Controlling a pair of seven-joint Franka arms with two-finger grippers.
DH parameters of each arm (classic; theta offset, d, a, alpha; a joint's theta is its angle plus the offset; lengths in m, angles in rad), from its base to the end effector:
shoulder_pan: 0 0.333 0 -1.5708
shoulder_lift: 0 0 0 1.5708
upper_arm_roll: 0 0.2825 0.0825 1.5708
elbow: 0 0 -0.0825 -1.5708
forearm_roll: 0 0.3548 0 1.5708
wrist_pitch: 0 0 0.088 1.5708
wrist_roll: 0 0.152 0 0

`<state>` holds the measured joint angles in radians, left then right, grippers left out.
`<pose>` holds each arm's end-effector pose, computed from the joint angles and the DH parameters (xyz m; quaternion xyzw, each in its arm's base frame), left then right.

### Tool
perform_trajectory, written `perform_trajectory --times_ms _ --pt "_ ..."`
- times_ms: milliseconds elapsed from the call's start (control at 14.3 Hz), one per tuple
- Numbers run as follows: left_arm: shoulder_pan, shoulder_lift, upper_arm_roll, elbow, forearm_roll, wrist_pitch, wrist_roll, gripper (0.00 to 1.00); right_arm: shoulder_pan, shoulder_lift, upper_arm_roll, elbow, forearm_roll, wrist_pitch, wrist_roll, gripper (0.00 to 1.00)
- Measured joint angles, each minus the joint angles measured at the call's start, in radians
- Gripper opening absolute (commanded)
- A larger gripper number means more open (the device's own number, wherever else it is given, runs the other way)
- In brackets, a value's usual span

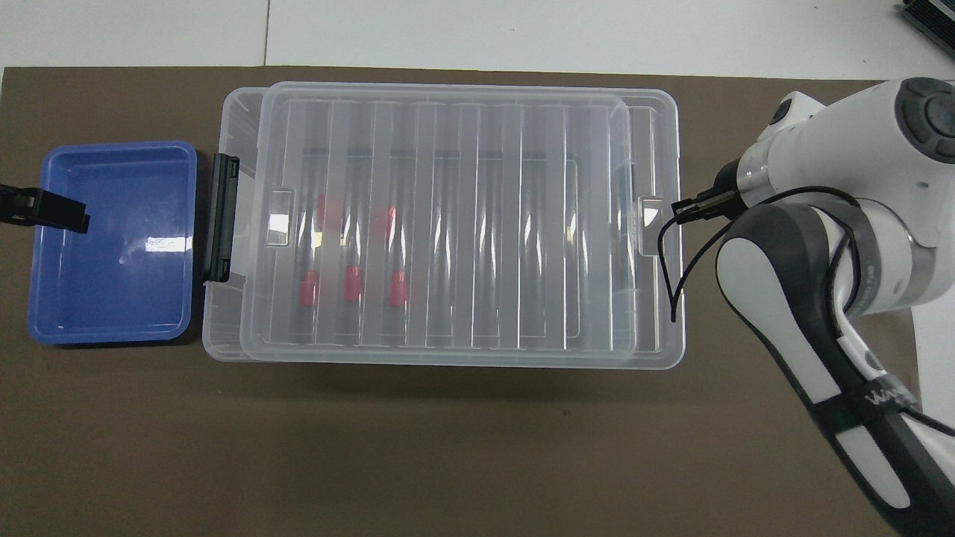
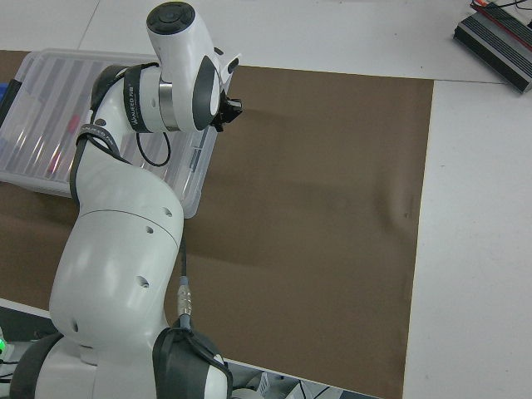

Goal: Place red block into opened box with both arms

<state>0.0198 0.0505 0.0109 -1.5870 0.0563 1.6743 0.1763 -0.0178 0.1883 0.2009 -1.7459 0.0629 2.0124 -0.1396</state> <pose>0.5492 0.0248 0.5212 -0.9966 0.0751 -0.0154 0.0301 0.5841 0.1098 0.4040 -0.9873 -0.1458 -0.0397 0.0484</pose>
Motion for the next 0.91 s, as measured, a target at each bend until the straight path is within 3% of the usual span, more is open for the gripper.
perform_trajectory --times_ms 911 --pt "0.012 -0.004 -0.01 -0.005 0.0 0.003 0.002 1.0 -0.001 -0.021 0.031 0.004 0.0 -0.031 0.038 0.0"
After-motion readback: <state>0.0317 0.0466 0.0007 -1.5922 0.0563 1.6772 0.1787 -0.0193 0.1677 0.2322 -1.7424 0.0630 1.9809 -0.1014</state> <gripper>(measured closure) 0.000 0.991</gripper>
